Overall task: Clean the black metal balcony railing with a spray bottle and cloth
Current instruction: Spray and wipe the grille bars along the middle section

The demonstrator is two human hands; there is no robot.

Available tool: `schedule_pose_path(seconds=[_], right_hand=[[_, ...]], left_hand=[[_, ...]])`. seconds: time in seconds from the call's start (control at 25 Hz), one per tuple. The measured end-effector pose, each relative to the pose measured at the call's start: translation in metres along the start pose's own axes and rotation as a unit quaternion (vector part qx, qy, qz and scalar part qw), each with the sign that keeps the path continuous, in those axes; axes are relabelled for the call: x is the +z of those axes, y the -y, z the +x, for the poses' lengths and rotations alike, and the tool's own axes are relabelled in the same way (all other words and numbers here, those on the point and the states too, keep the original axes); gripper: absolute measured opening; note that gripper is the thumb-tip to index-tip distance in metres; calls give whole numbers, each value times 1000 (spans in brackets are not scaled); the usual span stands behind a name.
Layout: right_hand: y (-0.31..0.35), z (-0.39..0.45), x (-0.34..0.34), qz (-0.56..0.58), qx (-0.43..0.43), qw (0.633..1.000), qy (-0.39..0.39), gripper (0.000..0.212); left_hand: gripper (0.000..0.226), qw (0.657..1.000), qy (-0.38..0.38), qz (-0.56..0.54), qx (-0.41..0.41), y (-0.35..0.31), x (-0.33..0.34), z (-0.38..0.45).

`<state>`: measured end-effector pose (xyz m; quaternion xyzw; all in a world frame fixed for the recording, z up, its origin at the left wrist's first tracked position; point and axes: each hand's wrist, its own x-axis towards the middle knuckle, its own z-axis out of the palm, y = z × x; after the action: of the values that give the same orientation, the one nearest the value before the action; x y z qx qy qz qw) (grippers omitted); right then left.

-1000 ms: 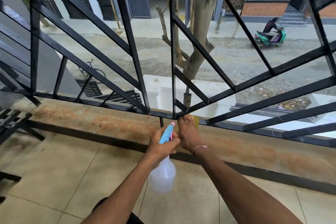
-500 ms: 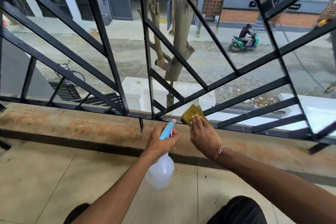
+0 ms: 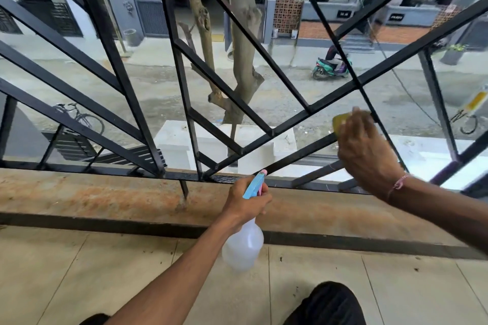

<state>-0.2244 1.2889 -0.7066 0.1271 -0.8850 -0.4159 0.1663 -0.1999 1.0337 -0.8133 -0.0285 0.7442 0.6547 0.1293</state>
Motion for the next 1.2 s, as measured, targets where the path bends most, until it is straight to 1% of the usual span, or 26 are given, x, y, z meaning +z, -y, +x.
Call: schedule_pose_path(seconds=[0.08,0.16,0.2,0.28,0.32,0.36,0.48,0.6,0.64,0.72,0.8,0.88,1.0,1.08,1.12,1.2], right_hand=[[-12,-1,5,-34,-12,999,-2,56],[-8,-4,14,-26,0,999,-18,60],[-1,-4,19,1,27,999,-27,60],[23,-1,28,110,73,991,-26,58],[40,1,30,163,75,983,-30,60],[61,5,27,194,69,978,-24,61],[134,24,16,256,19,967,-2,57],[193,38,10,273,-66,960,-20,59],[206,40,13,282,-97,954,-27,60],[225,38,24,296,-145,943,-36,59],[231,35,36,295,-153,941,-63,57],[227,32,46,292,-174,937,-85,57],[213,21,68,319,-219,912,-131,56],[197,11,88,323,-242,907,-121,55],[190,5,97,322,-237,910,-111,55],[179,-8,104,334,-180,922,-78,56]], left_hand=[[17,1000,-4,-1,6,-1,1,2],[17,1000,-5,-3,8,0,3,3],[18,1000,-5,-2,8,0,4,4],[19,1000,-8,-4,4,0,3,5],[17,1000,-11,-4,5,0,3,7],[14,1000,-12,0,7,2,3,7],[8,1000,-22,12,6,7,1,6],[6,998,-52,15,13,13,-7,0],[6,998,-69,14,9,14,-12,-1],[15,996,-84,9,-4,18,-21,-3],[23,996,-87,18,-9,21,-28,-4],[23,995,-97,24,-10,21,-32,-6],[25,994,-105,16,-29,22,-36,-6],[28,994,-101,18,-34,24,-37,-6],[27,994,-101,21,-33,25,-36,-6],[21,995,-96,28,-29,26,-34,-8]])
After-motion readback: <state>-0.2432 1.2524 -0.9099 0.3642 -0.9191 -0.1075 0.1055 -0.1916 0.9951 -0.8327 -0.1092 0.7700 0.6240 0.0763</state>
